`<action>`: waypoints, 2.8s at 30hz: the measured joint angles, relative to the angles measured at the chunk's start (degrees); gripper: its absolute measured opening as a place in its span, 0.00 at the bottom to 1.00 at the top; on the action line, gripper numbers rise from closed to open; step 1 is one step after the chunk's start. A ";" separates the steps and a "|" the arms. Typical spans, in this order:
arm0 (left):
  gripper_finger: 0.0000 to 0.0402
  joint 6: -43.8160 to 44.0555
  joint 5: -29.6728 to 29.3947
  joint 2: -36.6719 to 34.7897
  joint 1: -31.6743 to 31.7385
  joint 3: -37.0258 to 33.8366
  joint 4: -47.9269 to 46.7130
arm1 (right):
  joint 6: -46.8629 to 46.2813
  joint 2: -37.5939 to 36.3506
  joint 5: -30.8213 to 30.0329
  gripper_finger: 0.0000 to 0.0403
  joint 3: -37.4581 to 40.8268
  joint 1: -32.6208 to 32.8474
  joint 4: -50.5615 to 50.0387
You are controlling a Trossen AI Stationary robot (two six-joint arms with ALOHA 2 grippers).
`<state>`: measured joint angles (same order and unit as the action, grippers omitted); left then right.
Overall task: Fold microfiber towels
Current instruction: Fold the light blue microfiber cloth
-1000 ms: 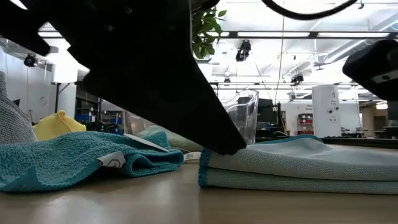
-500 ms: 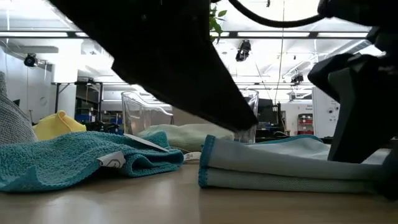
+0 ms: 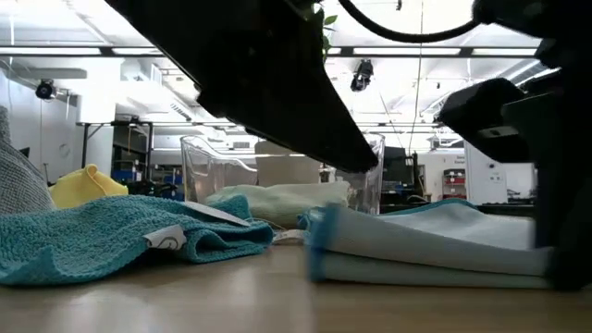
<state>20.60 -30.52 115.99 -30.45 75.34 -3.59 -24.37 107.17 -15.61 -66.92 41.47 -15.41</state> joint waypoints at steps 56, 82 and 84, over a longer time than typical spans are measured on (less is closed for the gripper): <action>0.39 2.99 3.61 5.22 2.22 -3.71 6.15 | 12.98 -11.42 15.28 0.02 6.41 -17.06 -6.16; 0.39 2.98 6.75 -0.33 2.18 -3.04 -4.63 | 19.33 -11.36 10.90 0.04 9.42 -17.53 2.66; 0.39 2.98 7.32 -1.49 2.19 -3.18 -5.05 | 19.33 -11.36 10.90 0.06 9.42 -17.53 2.85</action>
<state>23.58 -23.20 114.50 -28.25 72.16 -8.63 -5.04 95.81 -4.71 -57.49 23.94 -12.55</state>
